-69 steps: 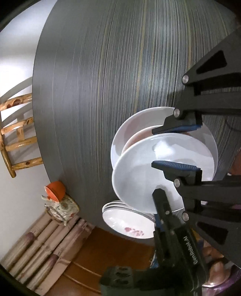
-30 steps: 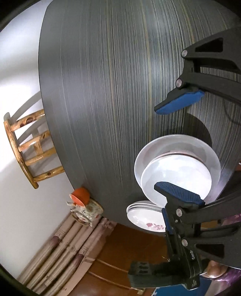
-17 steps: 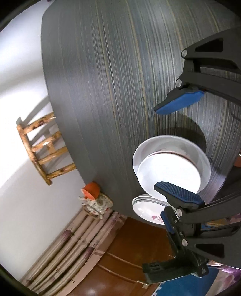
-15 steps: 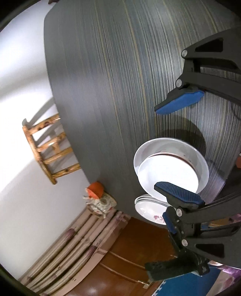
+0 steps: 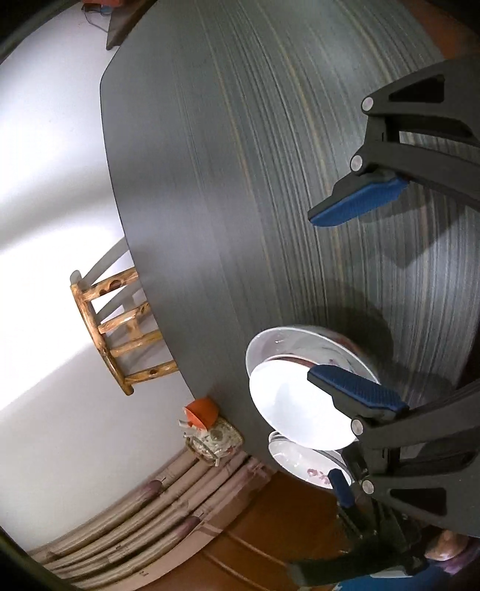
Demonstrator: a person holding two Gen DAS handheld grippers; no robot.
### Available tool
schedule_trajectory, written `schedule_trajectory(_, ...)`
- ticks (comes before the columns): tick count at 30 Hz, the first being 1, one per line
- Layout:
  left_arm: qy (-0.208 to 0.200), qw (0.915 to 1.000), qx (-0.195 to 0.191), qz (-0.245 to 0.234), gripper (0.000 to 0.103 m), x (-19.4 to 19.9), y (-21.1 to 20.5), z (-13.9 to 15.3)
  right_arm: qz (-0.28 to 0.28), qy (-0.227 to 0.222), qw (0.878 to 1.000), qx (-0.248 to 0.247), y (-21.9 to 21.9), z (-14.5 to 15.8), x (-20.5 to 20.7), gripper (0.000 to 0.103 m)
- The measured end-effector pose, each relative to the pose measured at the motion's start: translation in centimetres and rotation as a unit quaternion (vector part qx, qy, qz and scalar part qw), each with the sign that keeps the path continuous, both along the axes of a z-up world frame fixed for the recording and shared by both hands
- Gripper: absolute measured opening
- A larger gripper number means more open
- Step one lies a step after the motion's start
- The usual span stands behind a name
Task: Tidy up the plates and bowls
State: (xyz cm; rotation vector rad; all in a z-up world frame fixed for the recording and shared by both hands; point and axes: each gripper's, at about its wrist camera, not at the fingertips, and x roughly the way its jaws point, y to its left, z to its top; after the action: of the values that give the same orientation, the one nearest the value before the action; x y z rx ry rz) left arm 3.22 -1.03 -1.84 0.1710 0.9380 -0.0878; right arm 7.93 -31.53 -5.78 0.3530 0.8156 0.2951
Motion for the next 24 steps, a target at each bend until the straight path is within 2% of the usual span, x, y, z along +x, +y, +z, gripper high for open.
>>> schedule_trajectory(12,-0.013,0.9998,-0.018,0.000,0.059,-0.2,0.5,0.8,0.012,-0.015,1.000,-0.017,1.6,1.5,-1.1,0.078)
schedule_trajectory(19,-0.011,0.9997,-0.021,0.000,0.059,-0.3,0.5,0.9,0.023,0.005,1.000,-0.007,1.8,0.9,-1.0,0.078)
schedule_trajectory(24,-0.002,0.9994,-0.033,0.006,0.059,-0.1,0.9,0.5,0.033,0.014,0.999,-0.017,2.2,0.7,-1.0,0.078)
